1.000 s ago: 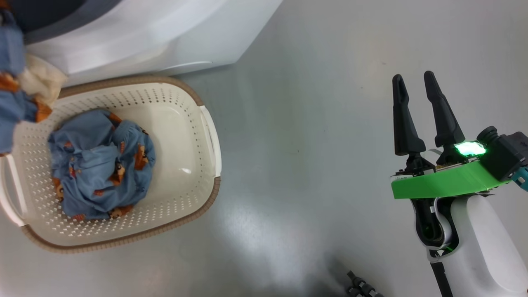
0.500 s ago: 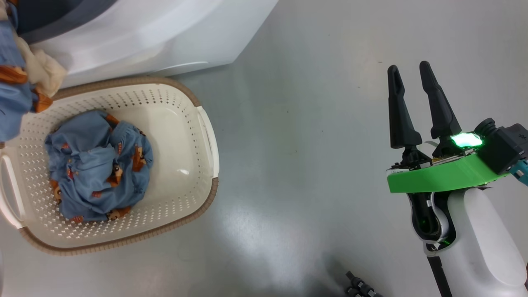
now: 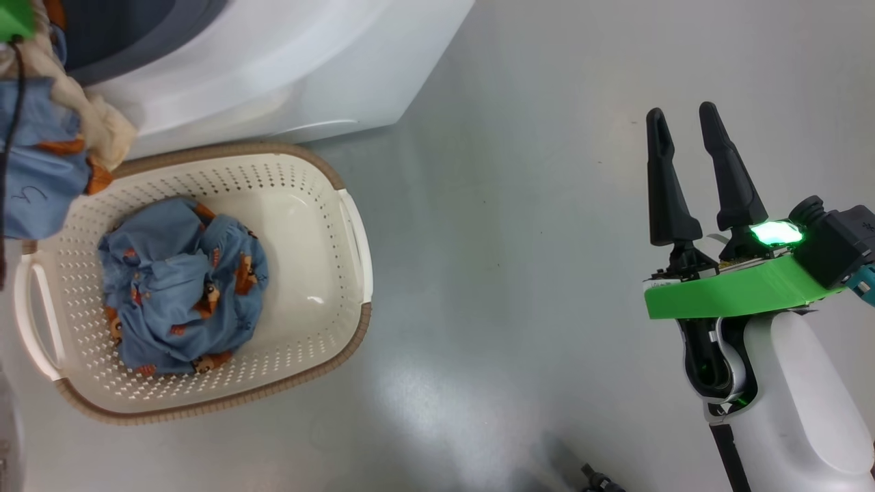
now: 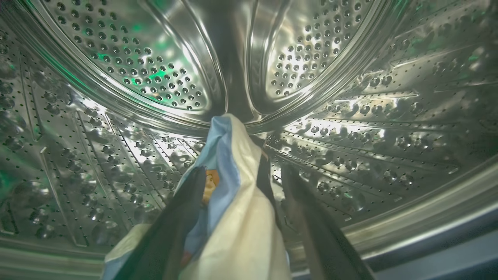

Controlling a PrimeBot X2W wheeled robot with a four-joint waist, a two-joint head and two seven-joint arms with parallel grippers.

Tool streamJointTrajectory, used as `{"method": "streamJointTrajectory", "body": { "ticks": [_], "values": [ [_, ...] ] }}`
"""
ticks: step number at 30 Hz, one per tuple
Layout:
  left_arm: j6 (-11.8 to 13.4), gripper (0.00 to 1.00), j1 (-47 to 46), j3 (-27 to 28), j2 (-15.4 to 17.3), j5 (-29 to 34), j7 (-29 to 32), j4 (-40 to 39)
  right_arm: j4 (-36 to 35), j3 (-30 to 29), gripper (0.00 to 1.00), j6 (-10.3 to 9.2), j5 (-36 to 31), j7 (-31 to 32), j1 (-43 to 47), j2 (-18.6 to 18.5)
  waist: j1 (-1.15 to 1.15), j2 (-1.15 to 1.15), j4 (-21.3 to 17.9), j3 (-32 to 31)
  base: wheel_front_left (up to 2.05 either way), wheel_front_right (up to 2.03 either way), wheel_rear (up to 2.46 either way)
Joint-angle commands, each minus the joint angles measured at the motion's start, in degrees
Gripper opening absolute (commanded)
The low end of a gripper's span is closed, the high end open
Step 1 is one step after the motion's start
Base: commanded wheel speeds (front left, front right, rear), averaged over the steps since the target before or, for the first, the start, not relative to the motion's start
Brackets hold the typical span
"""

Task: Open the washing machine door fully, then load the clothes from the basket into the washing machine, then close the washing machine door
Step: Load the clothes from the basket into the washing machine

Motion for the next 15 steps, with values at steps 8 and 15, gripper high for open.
{"method": "streamJointTrajectory", "body": {
  "ticks": [8,15],
  "values": [
    [-1.03,1.00,1.59,0.27,1.34,-0.98,-2.98,-3.36,-1.12,0.33,1.00,0.25,-0.76,-0.45,1.71,-0.20,0.00,0.00,0.56,-1.14,0.00,0.00,0.00],
    [0.05,1.00,7.53,3.50,1.29,-0.94,-3.08,-14.86,-1.32,-0.07,1.00,0.25,-1.24,-0.45,1.57,-0.20,0.00,0.00,1.04,-1.16,0.00,0.00,0.00]
  ]
}}
